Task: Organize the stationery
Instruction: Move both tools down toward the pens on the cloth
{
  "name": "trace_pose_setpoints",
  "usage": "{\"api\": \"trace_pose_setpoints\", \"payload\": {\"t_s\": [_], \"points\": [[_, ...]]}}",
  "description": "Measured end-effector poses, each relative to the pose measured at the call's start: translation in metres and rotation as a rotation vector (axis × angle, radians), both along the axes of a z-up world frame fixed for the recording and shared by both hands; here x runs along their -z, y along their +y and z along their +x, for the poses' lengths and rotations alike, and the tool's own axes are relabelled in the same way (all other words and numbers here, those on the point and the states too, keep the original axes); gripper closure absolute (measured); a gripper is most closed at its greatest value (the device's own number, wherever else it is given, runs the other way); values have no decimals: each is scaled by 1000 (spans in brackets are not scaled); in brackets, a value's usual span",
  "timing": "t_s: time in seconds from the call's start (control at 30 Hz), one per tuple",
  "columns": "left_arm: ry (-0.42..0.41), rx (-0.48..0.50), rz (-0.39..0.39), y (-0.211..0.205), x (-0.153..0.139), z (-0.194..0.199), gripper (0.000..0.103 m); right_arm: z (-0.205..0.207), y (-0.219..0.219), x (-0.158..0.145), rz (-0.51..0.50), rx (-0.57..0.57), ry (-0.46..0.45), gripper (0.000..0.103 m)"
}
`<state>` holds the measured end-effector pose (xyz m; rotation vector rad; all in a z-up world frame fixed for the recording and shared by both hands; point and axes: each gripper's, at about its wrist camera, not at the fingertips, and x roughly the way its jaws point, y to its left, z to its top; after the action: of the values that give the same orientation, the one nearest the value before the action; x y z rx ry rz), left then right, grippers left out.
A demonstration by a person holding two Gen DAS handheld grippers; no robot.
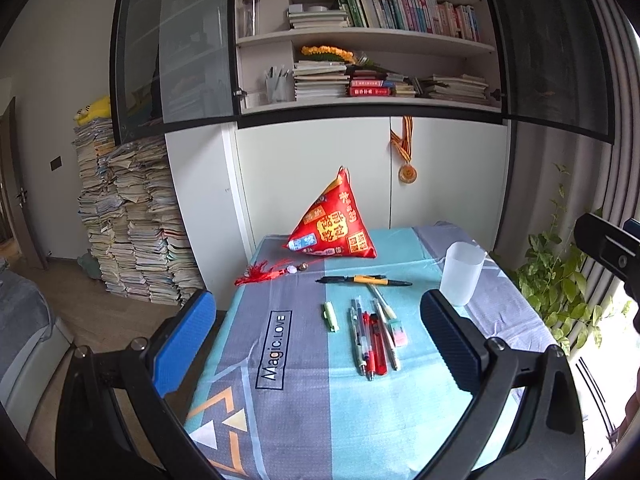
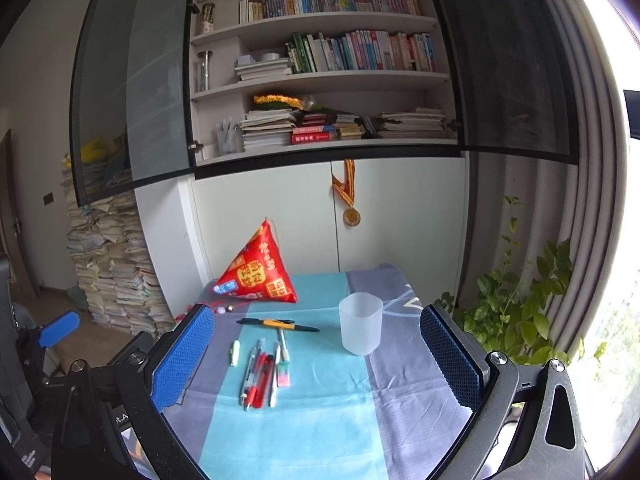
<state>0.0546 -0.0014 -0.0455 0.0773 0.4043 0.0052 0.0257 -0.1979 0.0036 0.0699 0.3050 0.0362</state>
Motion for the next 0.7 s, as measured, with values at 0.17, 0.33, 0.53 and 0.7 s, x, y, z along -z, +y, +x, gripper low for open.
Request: {"api": "trace_pose_setpoints", "payload": {"t_s": [0.17,0.33,0.53,0.7], "points": [[68,-2,-8,3,19,19,2,18,-1,15,15,-29,56,0],[118,-4,-7,4,36,37,9,42,0,32,19,-50,123,6],[236,65,-22,-4,65,67,43,76,2,60,50,-124,239,41],[343,79,-27,-8,96,98,55,115,8,94,39,-167,363,56]]}}
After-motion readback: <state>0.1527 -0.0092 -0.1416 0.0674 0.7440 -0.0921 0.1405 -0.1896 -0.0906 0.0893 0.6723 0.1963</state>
